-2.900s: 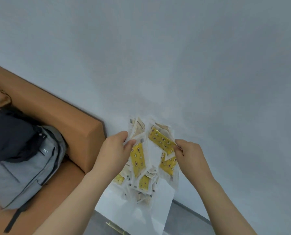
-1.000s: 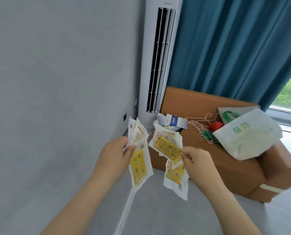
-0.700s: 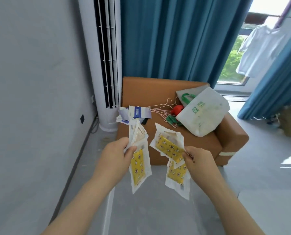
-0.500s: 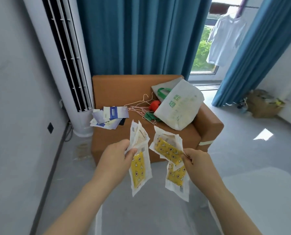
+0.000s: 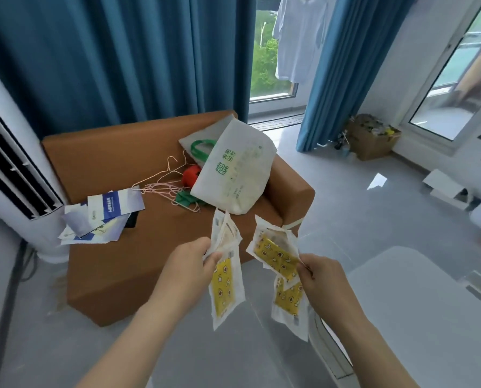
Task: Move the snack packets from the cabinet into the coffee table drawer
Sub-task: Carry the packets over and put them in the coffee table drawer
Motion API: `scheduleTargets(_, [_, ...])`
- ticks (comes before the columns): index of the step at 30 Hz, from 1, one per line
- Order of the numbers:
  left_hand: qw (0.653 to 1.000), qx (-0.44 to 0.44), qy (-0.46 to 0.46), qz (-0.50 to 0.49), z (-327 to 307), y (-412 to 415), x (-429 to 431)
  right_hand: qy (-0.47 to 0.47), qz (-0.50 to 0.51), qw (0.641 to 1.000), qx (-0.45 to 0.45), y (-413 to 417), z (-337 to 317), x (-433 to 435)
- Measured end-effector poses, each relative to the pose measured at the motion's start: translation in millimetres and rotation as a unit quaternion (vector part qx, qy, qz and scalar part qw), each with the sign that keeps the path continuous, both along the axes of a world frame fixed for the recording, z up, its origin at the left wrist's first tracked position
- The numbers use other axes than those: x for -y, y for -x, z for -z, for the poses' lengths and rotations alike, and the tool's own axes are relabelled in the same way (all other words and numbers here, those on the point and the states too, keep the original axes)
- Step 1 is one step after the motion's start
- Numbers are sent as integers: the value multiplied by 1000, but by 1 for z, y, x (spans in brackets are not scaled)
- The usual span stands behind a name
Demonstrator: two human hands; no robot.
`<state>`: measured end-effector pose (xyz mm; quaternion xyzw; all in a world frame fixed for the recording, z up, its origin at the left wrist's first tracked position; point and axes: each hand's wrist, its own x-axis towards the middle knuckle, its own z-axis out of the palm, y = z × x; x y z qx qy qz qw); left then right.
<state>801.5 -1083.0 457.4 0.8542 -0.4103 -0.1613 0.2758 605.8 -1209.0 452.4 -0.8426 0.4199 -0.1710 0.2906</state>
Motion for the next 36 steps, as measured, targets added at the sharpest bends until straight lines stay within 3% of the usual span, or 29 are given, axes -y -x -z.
scheduleTargets(18, [976, -33, -18, 213, 39, -109, 293, -78, 224, 971, -34, -69, 44, 203])
scheduleTargets(36, [942, -31, -56, 330, 75, -34, 583, -114, 334, 933, -68, 9, 81, 443])
